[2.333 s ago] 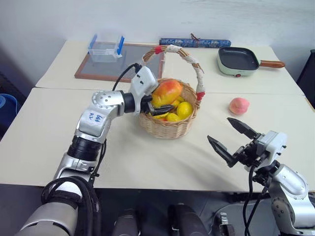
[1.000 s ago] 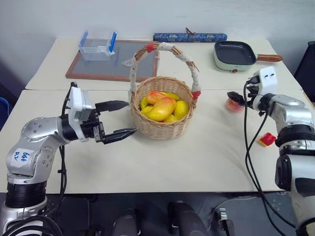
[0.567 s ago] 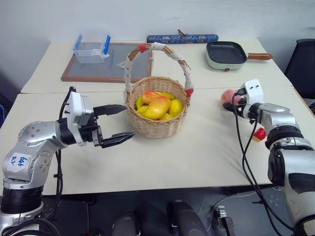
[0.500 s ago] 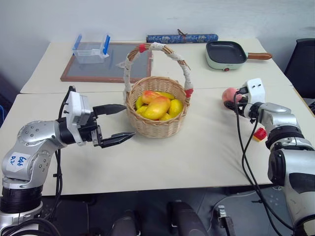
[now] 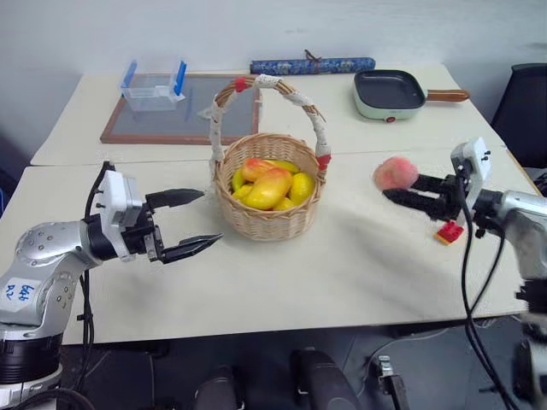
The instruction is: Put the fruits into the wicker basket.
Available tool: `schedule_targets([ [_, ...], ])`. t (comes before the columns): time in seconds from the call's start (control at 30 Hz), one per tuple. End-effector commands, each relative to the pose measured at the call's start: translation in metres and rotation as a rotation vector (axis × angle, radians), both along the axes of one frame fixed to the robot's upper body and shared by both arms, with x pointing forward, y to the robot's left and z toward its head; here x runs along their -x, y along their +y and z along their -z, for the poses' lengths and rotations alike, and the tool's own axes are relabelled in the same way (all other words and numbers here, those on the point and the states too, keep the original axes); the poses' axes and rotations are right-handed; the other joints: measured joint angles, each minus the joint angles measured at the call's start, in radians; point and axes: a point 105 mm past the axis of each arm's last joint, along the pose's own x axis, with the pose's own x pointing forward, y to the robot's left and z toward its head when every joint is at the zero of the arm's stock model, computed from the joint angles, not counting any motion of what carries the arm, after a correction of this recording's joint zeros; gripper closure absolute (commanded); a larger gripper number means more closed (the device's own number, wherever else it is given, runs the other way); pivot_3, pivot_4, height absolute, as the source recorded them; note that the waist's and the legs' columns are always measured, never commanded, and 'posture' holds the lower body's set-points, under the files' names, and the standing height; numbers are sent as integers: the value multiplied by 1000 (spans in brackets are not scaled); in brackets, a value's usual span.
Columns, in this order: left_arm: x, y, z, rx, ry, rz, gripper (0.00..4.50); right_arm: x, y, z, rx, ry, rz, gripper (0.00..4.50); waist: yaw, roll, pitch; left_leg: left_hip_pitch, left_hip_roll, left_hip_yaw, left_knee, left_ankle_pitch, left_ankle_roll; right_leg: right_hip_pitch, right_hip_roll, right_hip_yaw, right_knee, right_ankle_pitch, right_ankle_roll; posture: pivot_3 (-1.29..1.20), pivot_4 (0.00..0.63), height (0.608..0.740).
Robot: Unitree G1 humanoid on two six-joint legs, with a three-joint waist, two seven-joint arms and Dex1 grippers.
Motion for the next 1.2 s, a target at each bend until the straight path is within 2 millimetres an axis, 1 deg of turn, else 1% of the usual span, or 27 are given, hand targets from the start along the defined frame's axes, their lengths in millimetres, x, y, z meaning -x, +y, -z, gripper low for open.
schedule_targets([
  [0.03, 2, 11, -3, 19, -17, -34, 0, 21, 45, -1, 11, 7, -104, 2066, 2, -3, -2, 0, 0, 0, 0, 0, 0, 0, 1, 0, -1, 1, -2, 0, 150, 740],
  [0.1, 2, 13, 0, 25, -10, -51, 0, 16, 70, -2, 25, -43, -103, 2066, 4, -4, -2, -1, 1, 0, 0, -1, 0, 0, 2, 1, -2, 2, -3, 0, 150, 740],
  [0.27, 1, 11, 1, 39, -7, -63, 0, -27, 115, -14, -9, -158, 85, 2066, 5, -4, -2, -3, 1, 2, 0, -1, 1, -4, 2, 2, -2, 2, -4, 0, 150, 740],
  [0.33, 1, 9, 1, 44, -11, -66, 0, -41, 126, -14, 1, -189, 148, 2066, 4, -4, -2, -4, 1, 3, 0, -1, 1, -5, 2, 2, -2, 2, -4, 0, 150, 740],
  [0.4, 2, 6, 0, 48, -19, -67, 0, -55, 133, -23, -56, -197, 234, 2066, 5, -5, -2, -5, 1, 3, 0, -1, 1, -6, 2, 2, -2, 2, -4, 0, 150, 740],
  [0.47, 3, 4, -1, 53, -23, -68, 0, -63, 138, -30, -88, -207, 285, 1348, 3, -5, -2, -7, 1, 4, 0, -2, 2, -9, 2, 2, -2, 2, -4, 0, 150, 740],
  [0.5, 4, 3, -1, 58, -23, -68, 0, -64, 140, -28, -73, -200, 283, 1115, 2, -5, -2, -9, 1, 5, 1, -2, 2, -12, 2, 4, -1, 2, -3, 0, 150, 740],
  [0.57, 6, 2, 0, 77, -3, -68, 0, -67, 140, -26, -60, -193, 293, 482, 2, -5, -2, -17, 1, 5, 3, -2, 2, -19, 2, 4, 0, 3, -3, 0, 150, 740],
  [0.6, 7, 2, 2, 82, 7, -70, 0, -68, 139, -27, -65, -187, 292, 132, 1, -5, -2, -17, 2, 5, 4, -2, 2, -19, 3, 4, 0, 3, -3, 0, 150, 740],
  [0.67, 9, 4, 5, 76, 15, -76, 0, -62, 139, -32, -100, -181, 239, 59, 1, -5, -2, -17, 2, 5, 4, -2, 2, -19, 3, 4, 0, 3, -3, 0, 150, 740],
  [0.73, 9, 5, 5, 75, 13, -81, 0, -44, 143, -36, -127, -197, 105, 59, 0, -5, -2, -17, 3, 5, 4, -2, 2, -19, 4, 4, 0, 3, -3, 0, 150, 740],
  [0.77, 10, 4, 4, 75, 9, -80, 0, -28, 144, -37, -146, -214, -2, 59, 1, -5, -2, -17, 3, 5, 4, -2, 2, -19, 4, 4, 0, 3, -3, 0, 150, 740],
  [0.83, 9, 4, 2, 75, 0, -81, 0, 0, 138, -35, -165, -222, -162, 59, 4, -5, -2, -17, 3, 4, 3, -2, 2, -19, 5, 4, -1, 3, -3, 0, 150, 740],
  [0.87, 8, 4, 1, 73, -7, -82, 0, 8, 131, -30, -169, -213, -197, 59, 7, -5, -2, -17, 3, 4, 3, -3, 2, -19, 5, 3, 0, 3, -3, 0, 150, 740],
  [0.93, 7, 4, 0, 73, -13, -83, 0, 17, 115, -18, -154, -186, -215, 59, 11, -5, -2, -17, 2, 3, 3, -3, 3, -18, 5, 3, -1, 3, -2, 0, 150, 740],
  [1.03, 8, 2, -2, 67, -22, -74, 0, 31, 84, 4, -120, -139, -253, 59, 19, -6, -3, -17, -1, 4, 4, -3, 4, -17, 4, 3, -3, 3, -2, 0, 150, 740],
  [1.1, 7, 2, -4, 62, -33, -73, 0, 31, 56, 14, -114, -95, -217, 59, 29, -6, -3, -17, -3, 5, 5, -3, 5, -16, 4, 4, -4, 3, -2, 0, 150, 740],
  [1.13, 7, 3, -7, 60, -40, -73, 0, 26, 41, 19, -82, -87, -175, 59, 28, -6, -3, -17, -4, 5, 5, -2, 5, -16, 5, 4, -4, 3, -2, 0, 150, 740],
  [1.17, 7, 4, -10, 64, -49, -73, 0, 16, 22, 21, -44, -119, -118, 59, 27, -6, -3, -16, -5, 5, 5, -2, 6, -16, 4, 5, -3, 3, -1, 0, 150, 740],
  [1.2, 8, 4, -14, 72, -55, -72, 0, 6, 4, 18, -35, -164, -65, 59, 27, -6, -2, -16, -5, 6, 5, -2, 6, -16, 5, 7, -3, 4, -1, 0, 150, 740],
])
